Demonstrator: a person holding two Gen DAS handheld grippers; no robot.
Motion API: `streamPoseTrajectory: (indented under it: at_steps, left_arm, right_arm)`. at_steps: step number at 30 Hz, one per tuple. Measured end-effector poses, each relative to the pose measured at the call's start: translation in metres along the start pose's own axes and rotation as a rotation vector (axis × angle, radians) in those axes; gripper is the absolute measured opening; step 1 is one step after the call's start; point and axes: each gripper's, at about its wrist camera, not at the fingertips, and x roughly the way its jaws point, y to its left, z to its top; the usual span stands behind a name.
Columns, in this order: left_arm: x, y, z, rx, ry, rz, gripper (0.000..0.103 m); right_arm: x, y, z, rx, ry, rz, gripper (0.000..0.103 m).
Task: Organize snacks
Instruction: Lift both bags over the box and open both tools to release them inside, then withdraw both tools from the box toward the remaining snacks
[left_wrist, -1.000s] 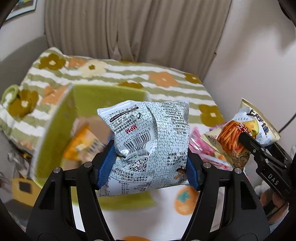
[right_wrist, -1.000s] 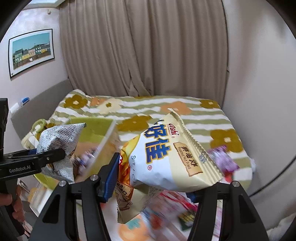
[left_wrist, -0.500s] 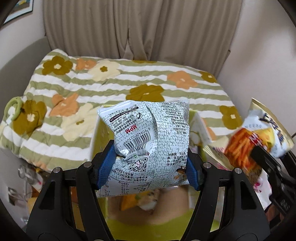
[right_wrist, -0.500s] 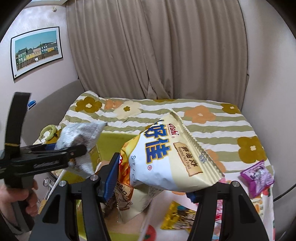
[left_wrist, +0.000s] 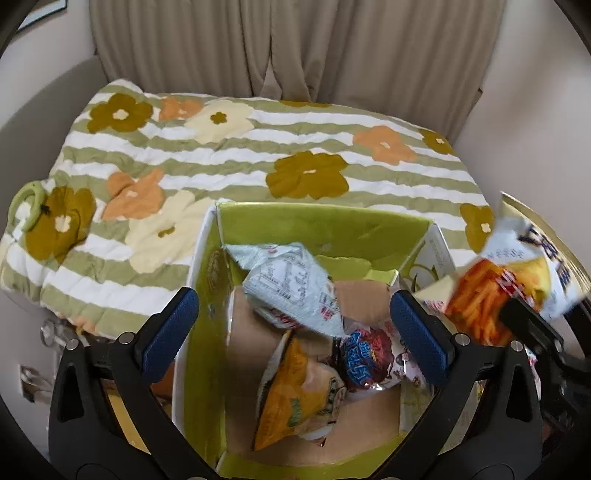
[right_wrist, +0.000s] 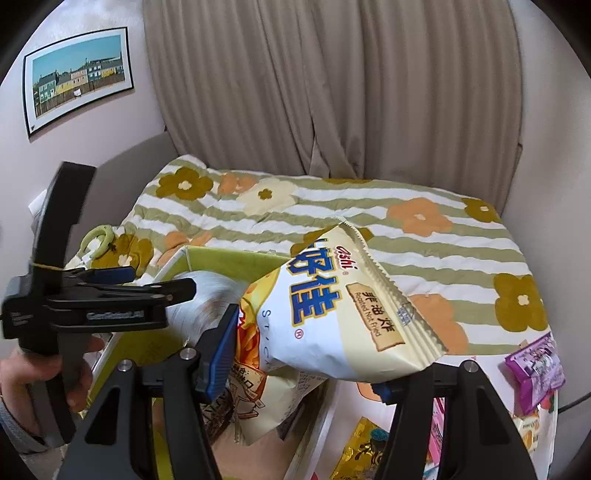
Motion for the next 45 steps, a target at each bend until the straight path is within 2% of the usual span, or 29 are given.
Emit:
streamPoseTrajectory:
  at_steps: [14, 15, 17, 18, 19, 31, 45]
  left_arm:
    - [-0.002, 0.013, -0.023, -0.058, 0.044, 0.029, 0.103]
    - [-0.003, 0.013, -0.023, -0.057, 0.043, 0.032, 0.103]
    - [-0.003, 0.012, -0.025, -0.053, 0.046, 0.037, 0.102]
    - [-0.004, 0.011, -0.026, -0.050, 0.046, 0.040, 0.102]
    - [-0.005, 0.010, -0.027, -0.046, 0.046, 0.043, 0.102]
    - [-0.028, 0.008, -0.044, -0.024, 0.037, 0.050, 0.102]
    - [-0.108, 0.008, -0.065, 0.008, -0.055, 0.036, 0.102]
  right_arm:
    - [0.054, 0.002, 0.014, -0.046, 0.105, 0.049, 0.058]
    - [0.057, 0.002, 0.013, -0.045, 0.108, 0.046, 0.060]
    - [0.062, 0.001, 0.012, -0.034, 0.104, 0.046, 0.073]
    - [0.063, 0.000, 0.012, -0.031, 0.102, 0.048, 0.091]
    - [0.061, 0.000, 0.011, -0.029, 0.090, 0.051, 0.100]
    - [0.037, 0.004, -0.001, -0.007, 0.096, 0.062, 0.100]
    - [-0.042, 0.030, -0.001, 0.007, -0.008, 0.039, 0.100]
